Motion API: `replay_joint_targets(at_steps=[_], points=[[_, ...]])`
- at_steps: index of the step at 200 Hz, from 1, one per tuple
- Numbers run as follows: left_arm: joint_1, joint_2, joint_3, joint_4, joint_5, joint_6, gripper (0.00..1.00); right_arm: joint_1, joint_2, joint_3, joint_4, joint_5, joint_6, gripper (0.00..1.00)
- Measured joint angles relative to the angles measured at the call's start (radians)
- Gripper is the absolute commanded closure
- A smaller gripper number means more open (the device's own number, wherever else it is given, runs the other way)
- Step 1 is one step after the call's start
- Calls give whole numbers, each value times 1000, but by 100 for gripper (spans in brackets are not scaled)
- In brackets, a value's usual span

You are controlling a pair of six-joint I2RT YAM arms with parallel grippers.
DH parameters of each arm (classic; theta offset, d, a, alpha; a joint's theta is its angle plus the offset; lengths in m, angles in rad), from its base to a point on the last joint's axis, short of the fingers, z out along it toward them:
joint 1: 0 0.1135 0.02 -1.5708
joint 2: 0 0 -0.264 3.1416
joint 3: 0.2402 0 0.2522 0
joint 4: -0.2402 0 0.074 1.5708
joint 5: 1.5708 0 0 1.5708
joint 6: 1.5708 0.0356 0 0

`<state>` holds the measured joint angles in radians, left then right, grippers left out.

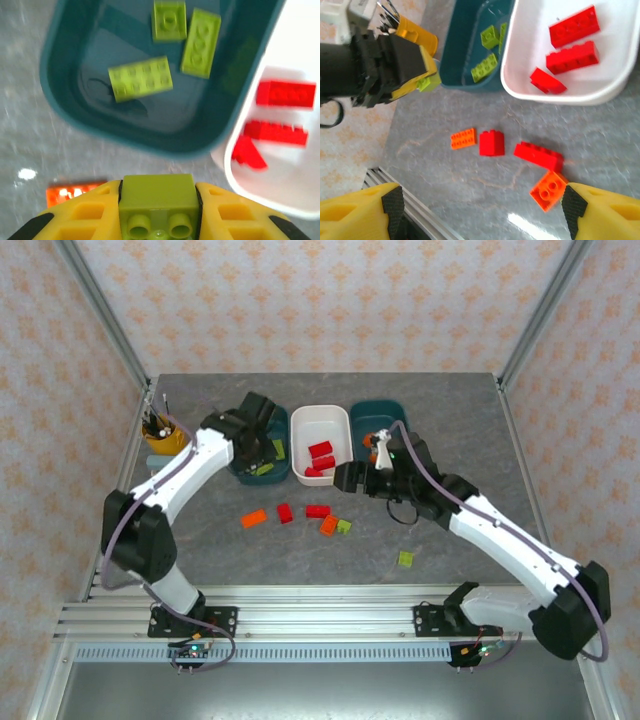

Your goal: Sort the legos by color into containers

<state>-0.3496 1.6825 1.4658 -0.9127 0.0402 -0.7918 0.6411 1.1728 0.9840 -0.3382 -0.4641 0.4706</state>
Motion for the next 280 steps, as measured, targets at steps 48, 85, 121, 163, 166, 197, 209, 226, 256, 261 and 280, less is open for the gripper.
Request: replay_joint_targets(at_steps=[48,85,121,163,166,197,209,226,256,261,280], points=[[71,300,257,-76,-98,156,73,1,153,119,51,8,37,16],[80,436,321,-113,-155,217,73,1,202,127,71,11,78,16],[81,495,323,-126,-165,235,65,1,218,128,66,11,92,16],[81,513,329,-130,-172,246,45,1,217,130,50,11,90,16],[81,512,329,-130,-172,244,45,1,217,130,48,11,90,16],[81,483,333,-134,-177,244,40,1,217,132,18,13,71,16],[81,451,333,-138,-177,245,39,1,217,137,-5,16,58,16],[81,381,330,-138,-176,244,37,2,217,155,-37,26,32,16],[73,169,267,-127,-168,233,36,39,217,204,-107,69,-35,18],[70,130,249,-124,-164,228,36,51,218,213,-120,79,-45,18],[60,-41,151,-104,-145,199,35,115,231,250,-158,113,-79,20]])
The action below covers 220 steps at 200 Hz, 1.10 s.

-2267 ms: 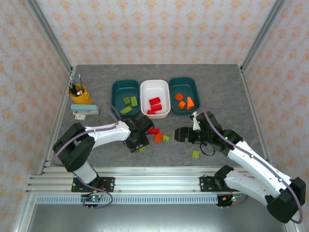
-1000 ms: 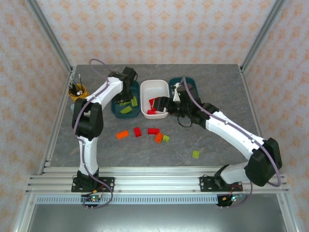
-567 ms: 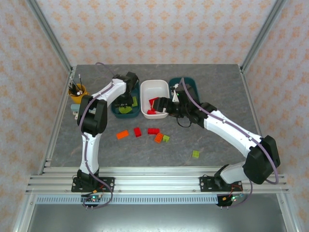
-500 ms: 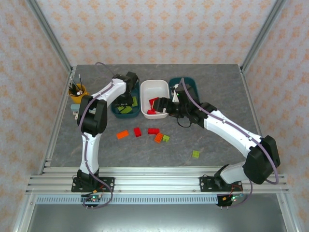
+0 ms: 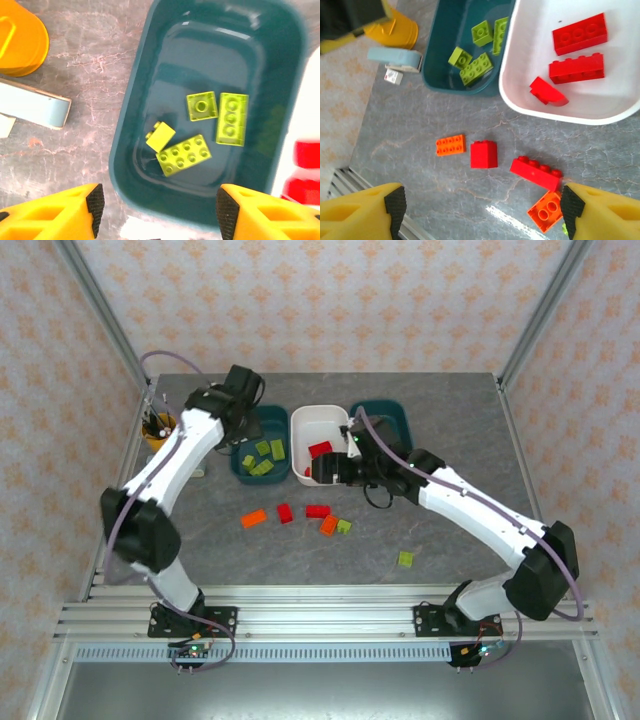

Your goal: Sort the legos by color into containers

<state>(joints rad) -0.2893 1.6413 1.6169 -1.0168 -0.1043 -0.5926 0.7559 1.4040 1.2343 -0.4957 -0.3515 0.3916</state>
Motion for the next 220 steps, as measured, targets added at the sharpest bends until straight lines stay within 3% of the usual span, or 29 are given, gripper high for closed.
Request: replay_joint_targets(at_steps=[56,97,124,174,220], points=[[-25,-541,-417,38,113,-93,33,192,278,186,-121,106,-48,31],[-26,-935,-709,39,282,-169,32,259,541,390,-248,177,-25,32],[-32,-1122,-807,8,369,-222,31,273,673,511,-321,214,7,32],[-32,-1227,-835,-33,432,-272,30,273,814,637,-402,250,40,36],[-32,-1226,-835,-35,442,-275,30,273,885,688,-438,274,50,51]])
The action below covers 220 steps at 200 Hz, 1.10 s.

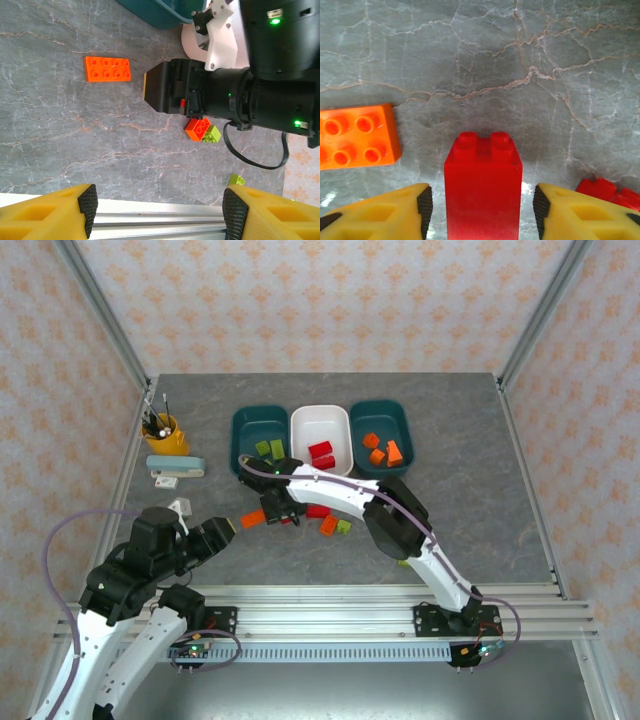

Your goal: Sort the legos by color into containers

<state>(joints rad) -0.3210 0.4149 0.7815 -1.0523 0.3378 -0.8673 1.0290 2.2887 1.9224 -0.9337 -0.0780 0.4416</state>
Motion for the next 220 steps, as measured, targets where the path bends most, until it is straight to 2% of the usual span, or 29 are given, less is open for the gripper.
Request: replay_joint_targets(at_steps=[34,47,95,125,146,173,220], points=[[0,0,0,1,0,-5,30,0,3,15,-13,16,-3,69],[0,0,-5,5,3,-8,30,0,3,23,-13,24,-7,72],[0,56,-7,72,41,-23,30,-27,-47,23,-33,74,-9,74],[0,164,-4,161,53,-22,30,-127,-160,27,-43,101,-24,74],[0,257,18,213,52,-21,30,-219,-178,76,-49,108,-42,75],[0,357,53,283,52,-14,30,-306,-126,173,-46,62,-81,75],[0,462,100,357,50,-13,30,-364,55,325,-31,-111,-122,75]])
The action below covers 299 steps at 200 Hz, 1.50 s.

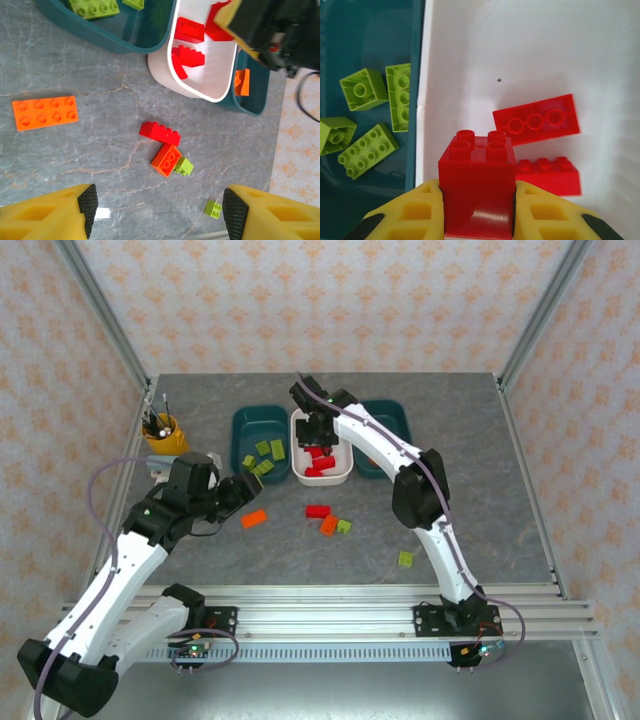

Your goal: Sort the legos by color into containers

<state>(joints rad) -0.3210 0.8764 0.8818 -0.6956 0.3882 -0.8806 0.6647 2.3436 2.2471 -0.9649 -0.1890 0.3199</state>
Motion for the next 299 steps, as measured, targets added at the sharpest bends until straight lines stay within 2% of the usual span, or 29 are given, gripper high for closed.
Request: replay_joint_targets(at_steps=[51,60,101,118,171,192,215,261,299], points=[[-7,60,65,39,-7,11,30,-36,96,35,-2,-147,-4,72],[-13,67,69,41,-7,11,30,-35,97,39,-6,-158,-4,69],[-30,91,97,42,-25,11,30,-35,98,45,-9,-177,-7,44],[-40,95,123,42,-37,14,30,-35,98,46,-8,-176,-7,40],[-52,95,204,-23,-116,16,31,-35,77,46,-14,-167,-11,39],[-53,95,220,-69,-143,14,31,-32,5,18,-8,-144,-27,39],[-53,95,236,-128,-176,15,30,-18,-139,-76,23,-107,-53,39],[-53,90,244,-211,-217,15,30,63,-474,-385,161,-53,-106,38],[-53,76,243,-259,-233,15,30,141,-624,-588,211,-30,-139,38]])
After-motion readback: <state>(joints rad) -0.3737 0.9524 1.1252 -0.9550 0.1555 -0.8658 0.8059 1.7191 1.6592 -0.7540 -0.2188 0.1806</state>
